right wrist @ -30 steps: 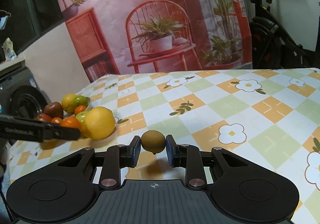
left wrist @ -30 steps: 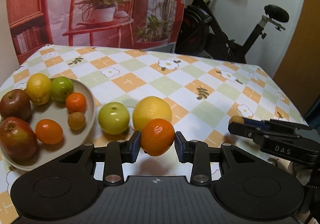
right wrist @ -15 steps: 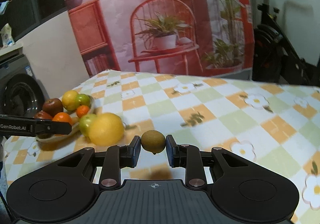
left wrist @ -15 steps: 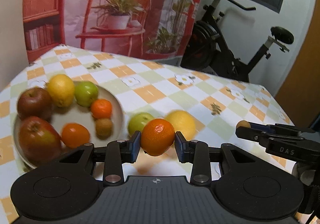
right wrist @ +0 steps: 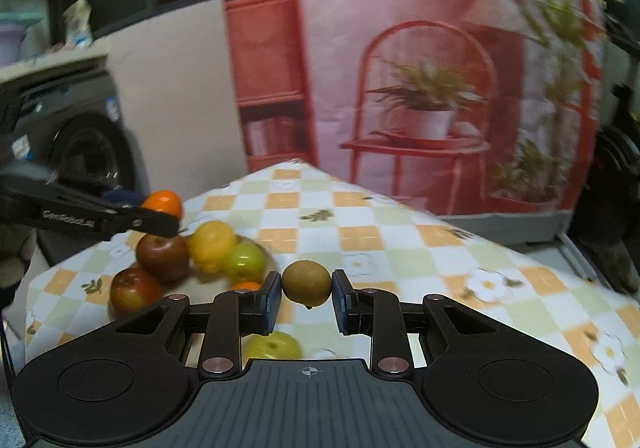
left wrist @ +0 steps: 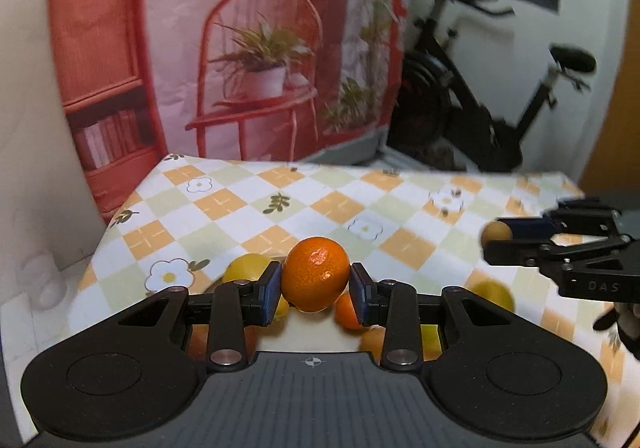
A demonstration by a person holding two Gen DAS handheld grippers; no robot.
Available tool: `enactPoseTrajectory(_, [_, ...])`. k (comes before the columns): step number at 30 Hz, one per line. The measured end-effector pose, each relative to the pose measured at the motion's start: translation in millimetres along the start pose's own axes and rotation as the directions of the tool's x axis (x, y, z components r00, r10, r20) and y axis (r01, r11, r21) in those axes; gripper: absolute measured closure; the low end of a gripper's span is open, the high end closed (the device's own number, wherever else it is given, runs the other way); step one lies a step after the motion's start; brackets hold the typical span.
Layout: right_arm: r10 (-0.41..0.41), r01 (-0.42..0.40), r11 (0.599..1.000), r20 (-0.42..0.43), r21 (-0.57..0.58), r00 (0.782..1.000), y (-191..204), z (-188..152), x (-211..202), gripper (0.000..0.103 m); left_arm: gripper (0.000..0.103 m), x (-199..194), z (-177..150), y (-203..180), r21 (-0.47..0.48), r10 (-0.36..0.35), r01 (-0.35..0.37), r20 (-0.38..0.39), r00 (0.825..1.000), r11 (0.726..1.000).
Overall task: Organize fruits
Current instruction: 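Carry the tangerine toward the plate with the left gripper while the right gripper carries the kiwi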
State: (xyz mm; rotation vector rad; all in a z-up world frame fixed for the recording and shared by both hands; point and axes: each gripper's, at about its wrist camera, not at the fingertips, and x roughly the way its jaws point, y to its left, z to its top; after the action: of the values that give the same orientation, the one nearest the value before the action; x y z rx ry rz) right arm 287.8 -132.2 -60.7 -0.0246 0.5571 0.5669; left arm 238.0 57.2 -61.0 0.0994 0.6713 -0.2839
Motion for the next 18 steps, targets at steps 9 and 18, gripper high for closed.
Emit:
enactPoseTrajectory(9, [0.081, -0.093, 0.99, -0.115, -0.107, 0.99, 56, -1, 42, 0.078, 0.065, 21, -10, 13, 0.026, -0.064, 0.066, -0.087, 0.994, 0.997])
enactPoseTrajectory(18, [0.116, -0.15, 0.976, -0.207, -0.156, 0.971, 85, -20, 60, 0.078, 0.065, 34, -22, 24, -0.002, -0.09, 0.091, -0.136, 0.987, 0.996])
